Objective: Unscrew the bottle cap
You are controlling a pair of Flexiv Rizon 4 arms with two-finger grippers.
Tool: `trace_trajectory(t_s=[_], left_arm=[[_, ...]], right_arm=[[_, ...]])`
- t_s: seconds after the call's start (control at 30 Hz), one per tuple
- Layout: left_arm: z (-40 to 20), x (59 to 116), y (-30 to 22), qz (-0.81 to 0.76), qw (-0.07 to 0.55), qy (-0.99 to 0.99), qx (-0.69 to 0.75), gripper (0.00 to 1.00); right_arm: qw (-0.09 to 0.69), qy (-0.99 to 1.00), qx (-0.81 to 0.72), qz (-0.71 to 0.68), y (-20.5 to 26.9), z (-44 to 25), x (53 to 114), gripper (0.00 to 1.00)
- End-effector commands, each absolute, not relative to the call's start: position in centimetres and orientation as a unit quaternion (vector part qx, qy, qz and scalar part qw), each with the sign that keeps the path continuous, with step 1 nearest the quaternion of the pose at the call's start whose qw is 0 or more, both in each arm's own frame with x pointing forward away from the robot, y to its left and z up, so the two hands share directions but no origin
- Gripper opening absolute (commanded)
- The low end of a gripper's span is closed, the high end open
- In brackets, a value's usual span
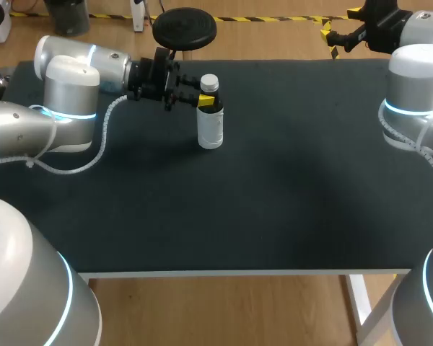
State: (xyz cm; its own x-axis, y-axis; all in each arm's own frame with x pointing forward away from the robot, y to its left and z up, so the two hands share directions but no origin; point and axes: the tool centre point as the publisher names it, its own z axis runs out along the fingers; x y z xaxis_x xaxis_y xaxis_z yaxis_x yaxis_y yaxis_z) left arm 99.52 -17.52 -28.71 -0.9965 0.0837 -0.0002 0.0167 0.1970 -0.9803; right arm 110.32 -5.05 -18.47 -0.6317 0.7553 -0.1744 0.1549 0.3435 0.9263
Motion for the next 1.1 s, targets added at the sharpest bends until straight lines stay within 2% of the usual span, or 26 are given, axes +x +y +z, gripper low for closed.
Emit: trace_trajectory(t_s=[0.03,0.37,0.67,0.83,1.1], left_arm=[[-28.7,99.7,-17.5,0.633,0.029,-0.773,-0.034,0.0],[-28.7,99.7,-17.5,0.633,0.029,-0.773,-0.034,0.0],[-28.7,99.7,-17.5,0.633,0.029,-0.773,-0.034,0.0],[-28.7,99.7,-17.5,0.633,0.029,-0.773,-0.034,0.0],[-28.7,99.7,-17.5,0.633,0.029,-0.773,-0.034,0.0]], right_arm=[[0.307,0.76,0.299,0.489,-5.1,-18.5,110.4,1.0],[0.126,0.833,0.121,0.525,-3.0,-19.7,110.3,1.0],[0.058,0.834,-0.002,0.549,-1.8,-19.9,109.0,1.0],[0.071,0.824,-0.014,0.562,-1.9,-19.7,108.7,1.0],[0.126,0.814,0.11,0.557,-4.4,-18.7,109.8,1.0]])
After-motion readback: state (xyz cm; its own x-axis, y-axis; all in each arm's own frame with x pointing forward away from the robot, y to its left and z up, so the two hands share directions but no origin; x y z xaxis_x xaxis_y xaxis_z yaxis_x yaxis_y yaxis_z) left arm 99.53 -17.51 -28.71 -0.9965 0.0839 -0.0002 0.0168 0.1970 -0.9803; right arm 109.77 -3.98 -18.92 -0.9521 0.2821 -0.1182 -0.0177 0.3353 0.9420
